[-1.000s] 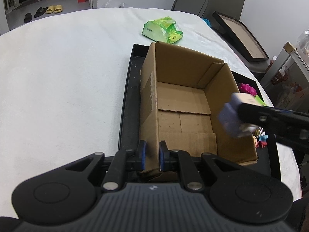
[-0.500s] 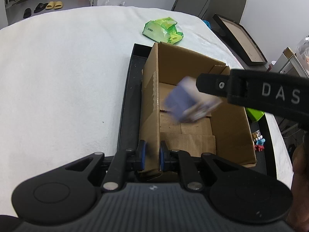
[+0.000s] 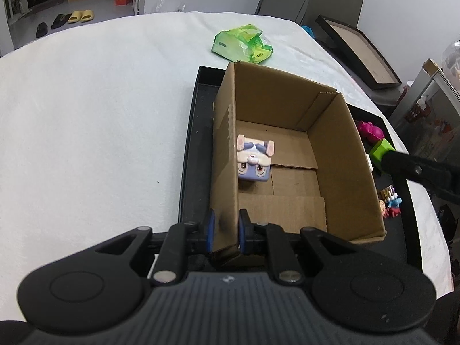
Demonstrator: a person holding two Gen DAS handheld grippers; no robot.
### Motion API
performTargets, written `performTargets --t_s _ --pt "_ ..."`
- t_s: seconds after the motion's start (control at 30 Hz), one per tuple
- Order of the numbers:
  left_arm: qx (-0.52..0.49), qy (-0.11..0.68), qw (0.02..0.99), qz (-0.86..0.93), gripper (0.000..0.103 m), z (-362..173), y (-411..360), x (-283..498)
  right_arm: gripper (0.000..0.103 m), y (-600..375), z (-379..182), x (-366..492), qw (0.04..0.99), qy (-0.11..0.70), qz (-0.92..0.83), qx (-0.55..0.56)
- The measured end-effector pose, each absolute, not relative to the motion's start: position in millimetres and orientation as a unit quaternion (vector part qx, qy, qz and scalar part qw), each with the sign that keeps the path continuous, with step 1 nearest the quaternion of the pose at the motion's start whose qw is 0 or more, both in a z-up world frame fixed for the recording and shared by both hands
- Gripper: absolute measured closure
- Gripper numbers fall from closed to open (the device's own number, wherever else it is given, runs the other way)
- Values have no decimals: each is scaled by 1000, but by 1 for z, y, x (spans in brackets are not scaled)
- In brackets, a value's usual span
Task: Organize rigid objects
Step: 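Carry the cube figure into the box and open the right gripper, then move the right gripper back over the tray to the doll figure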
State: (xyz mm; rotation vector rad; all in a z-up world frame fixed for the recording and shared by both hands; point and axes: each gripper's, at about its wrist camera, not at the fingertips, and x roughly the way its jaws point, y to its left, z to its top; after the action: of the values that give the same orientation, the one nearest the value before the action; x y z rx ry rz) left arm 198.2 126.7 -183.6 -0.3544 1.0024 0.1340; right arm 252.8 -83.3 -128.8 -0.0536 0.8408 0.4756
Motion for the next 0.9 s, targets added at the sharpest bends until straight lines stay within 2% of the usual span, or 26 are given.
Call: performTargets --t_s 0.27,0.53,0.9 --pt "-159 483 858 75 86 -182 124 197 49 -120 -144 250 885 415 211 -5" --pt "-126 480 863 97 69 -176 116 197 45 -155 -175 259 881 430 192 51" --pt "-108 475 863 131 56 -173 110 202 41 -178 -212 273 871 457 162 78"
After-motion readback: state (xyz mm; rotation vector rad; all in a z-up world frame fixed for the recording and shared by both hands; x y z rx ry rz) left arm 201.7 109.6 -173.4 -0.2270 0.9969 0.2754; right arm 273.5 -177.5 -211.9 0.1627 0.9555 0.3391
